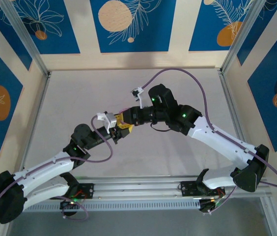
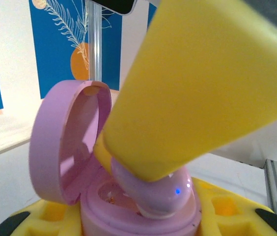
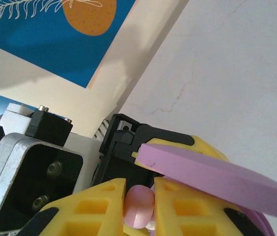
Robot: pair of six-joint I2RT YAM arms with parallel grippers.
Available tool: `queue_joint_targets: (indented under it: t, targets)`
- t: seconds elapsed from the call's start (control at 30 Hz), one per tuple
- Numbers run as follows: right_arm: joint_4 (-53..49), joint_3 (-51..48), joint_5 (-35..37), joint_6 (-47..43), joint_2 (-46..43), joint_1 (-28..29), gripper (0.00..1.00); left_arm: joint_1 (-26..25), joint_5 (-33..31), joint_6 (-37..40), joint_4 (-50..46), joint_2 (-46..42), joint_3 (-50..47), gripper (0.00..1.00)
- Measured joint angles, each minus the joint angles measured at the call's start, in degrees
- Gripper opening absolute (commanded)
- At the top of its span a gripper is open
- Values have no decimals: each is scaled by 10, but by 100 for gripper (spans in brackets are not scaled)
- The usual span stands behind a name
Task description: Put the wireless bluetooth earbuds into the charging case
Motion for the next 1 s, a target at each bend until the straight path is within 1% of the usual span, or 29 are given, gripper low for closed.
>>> queue_joint_targets:
  t: [0.2, 0.57, 1.0]
  targets:
    - [-15, 5, 10, -12, 0, 0, 22, 0, -6, 0, 1, 0, 0, 24]
    - [-45, 16, 24, -18, -1, 3, 27, 0, -6, 0, 1, 0, 0, 25]
    - [-48, 19, 25, -18, -1, 5, 31, 0, -6, 0, 1, 0, 0, 25]
